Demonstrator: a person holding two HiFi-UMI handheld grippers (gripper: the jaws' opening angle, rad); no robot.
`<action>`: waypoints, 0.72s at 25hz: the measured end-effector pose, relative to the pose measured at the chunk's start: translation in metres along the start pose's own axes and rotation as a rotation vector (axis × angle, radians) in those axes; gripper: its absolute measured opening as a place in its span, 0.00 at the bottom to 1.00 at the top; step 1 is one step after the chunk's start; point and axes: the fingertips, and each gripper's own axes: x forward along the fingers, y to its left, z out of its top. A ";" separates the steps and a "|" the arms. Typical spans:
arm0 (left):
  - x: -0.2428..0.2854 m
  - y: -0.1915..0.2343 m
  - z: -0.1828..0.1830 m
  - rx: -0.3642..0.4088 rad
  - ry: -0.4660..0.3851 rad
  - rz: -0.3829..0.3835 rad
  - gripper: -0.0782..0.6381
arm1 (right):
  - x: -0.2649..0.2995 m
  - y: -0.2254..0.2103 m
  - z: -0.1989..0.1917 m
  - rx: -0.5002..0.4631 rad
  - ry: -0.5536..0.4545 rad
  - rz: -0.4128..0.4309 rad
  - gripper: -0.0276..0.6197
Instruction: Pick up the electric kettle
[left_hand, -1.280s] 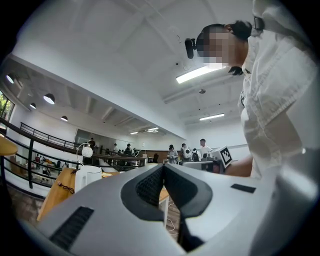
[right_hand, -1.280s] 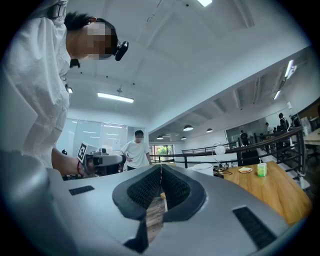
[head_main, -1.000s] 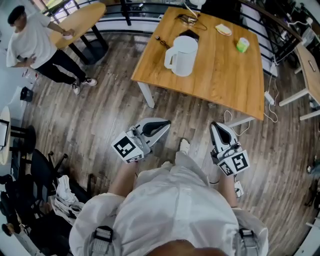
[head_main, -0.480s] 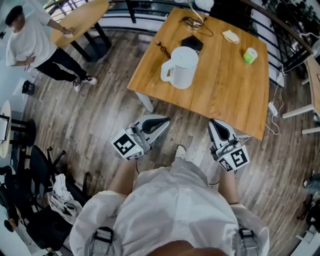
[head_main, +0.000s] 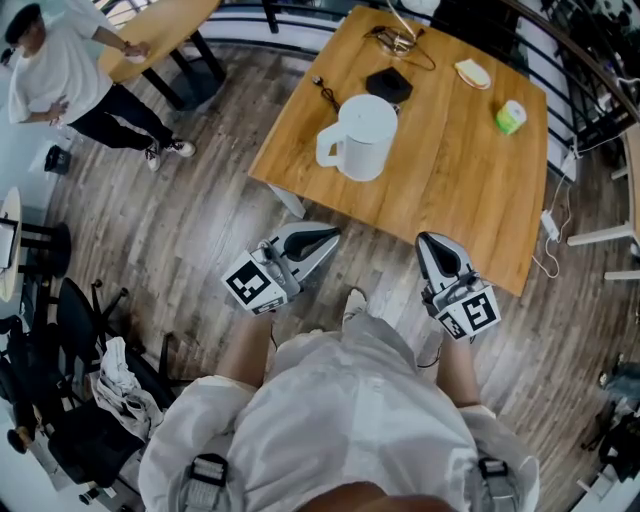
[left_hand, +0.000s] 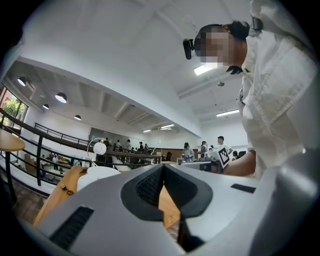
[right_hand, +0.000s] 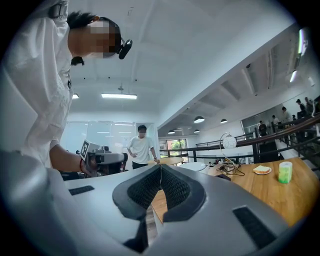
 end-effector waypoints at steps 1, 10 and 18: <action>0.002 0.002 -0.001 0.002 0.002 0.002 0.12 | 0.001 -0.002 -0.001 0.002 0.002 0.003 0.06; 0.022 0.010 -0.007 0.003 0.004 0.021 0.12 | 0.010 -0.026 -0.009 0.007 0.017 0.042 0.06; 0.028 0.024 -0.017 0.005 0.009 0.039 0.12 | 0.024 -0.048 -0.018 -0.015 0.035 0.060 0.06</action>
